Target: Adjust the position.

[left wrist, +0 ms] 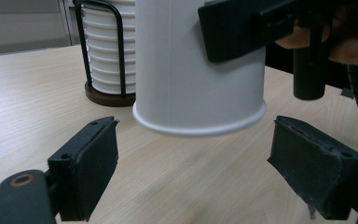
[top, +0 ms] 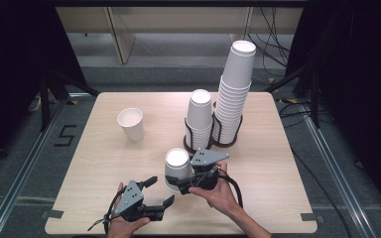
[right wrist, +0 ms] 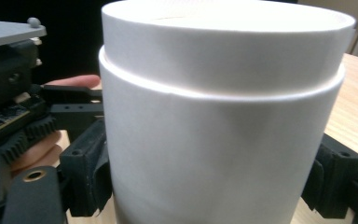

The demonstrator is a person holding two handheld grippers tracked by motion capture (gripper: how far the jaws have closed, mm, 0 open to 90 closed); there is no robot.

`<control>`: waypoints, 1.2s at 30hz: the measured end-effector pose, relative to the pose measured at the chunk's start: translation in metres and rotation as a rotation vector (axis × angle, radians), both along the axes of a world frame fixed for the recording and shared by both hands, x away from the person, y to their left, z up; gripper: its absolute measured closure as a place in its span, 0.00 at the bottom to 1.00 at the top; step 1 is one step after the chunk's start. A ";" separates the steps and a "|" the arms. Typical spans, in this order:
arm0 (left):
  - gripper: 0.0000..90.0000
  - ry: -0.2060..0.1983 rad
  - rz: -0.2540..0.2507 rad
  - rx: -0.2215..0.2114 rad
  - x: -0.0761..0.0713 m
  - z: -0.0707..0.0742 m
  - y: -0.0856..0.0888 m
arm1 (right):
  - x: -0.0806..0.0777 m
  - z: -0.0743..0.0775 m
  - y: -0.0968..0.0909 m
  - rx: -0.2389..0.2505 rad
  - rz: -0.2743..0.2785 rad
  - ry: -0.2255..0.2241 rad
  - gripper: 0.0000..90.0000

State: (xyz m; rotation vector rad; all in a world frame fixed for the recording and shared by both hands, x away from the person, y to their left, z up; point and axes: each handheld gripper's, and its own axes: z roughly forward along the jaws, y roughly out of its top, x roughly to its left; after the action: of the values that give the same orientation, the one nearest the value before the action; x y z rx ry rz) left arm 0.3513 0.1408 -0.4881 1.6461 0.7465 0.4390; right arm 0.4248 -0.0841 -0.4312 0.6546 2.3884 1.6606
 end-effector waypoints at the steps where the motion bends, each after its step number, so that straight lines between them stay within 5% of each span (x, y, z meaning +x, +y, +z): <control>1: 0.16 -0.008 -0.005 -0.013 0.001 -0.001 -0.001 | 0.000 0.000 0.001 0.005 0.008 0.002 0.21; 6: 0.15 0.020 -0.014 -0.060 0.001 0.000 -0.003 | -0.005 -0.001 0.009 0.035 0.032 -0.008 0.21; 10: 0.09 0.023 -0.001 -0.043 0.002 -0.002 -0.006 | -0.010 -0.001 0.014 0.043 0.050 0.021 0.21; 13: 0.04 0.022 0.000 -0.049 0.004 -0.004 -0.008 | -0.012 -0.001 0.018 0.047 0.075 0.009 0.21; 14: 0.02 0.020 -0.001 -0.058 0.004 -0.004 -0.009 | -0.012 -0.001 0.020 0.059 0.083 -0.028 0.21; 15: 0.02 0.020 -0.001 -0.058 0.004 -0.004 -0.009 | -0.014 0.000 0.020 0.056 0.087 -0.001 0.21; 31: 0.03 -0.007 0.019 -0.016 0.000 -0.002 -0.011 | -0.020 -0.001 0.024 0.050 0.091 0.035 0.21; 36: 0.07 -0.019 0.014 0.016 0.000 -0.002 -0.011 | -0.019 0.001 0.024 0.026 0.098 0.014 0.19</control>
State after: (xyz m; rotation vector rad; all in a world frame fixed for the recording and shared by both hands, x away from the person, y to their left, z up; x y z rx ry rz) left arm 0.3508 0.1295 -0.4897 1.6501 0.7422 0.4707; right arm 0.4056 -0.0604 -0.4303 0.5636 2.4497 1.7329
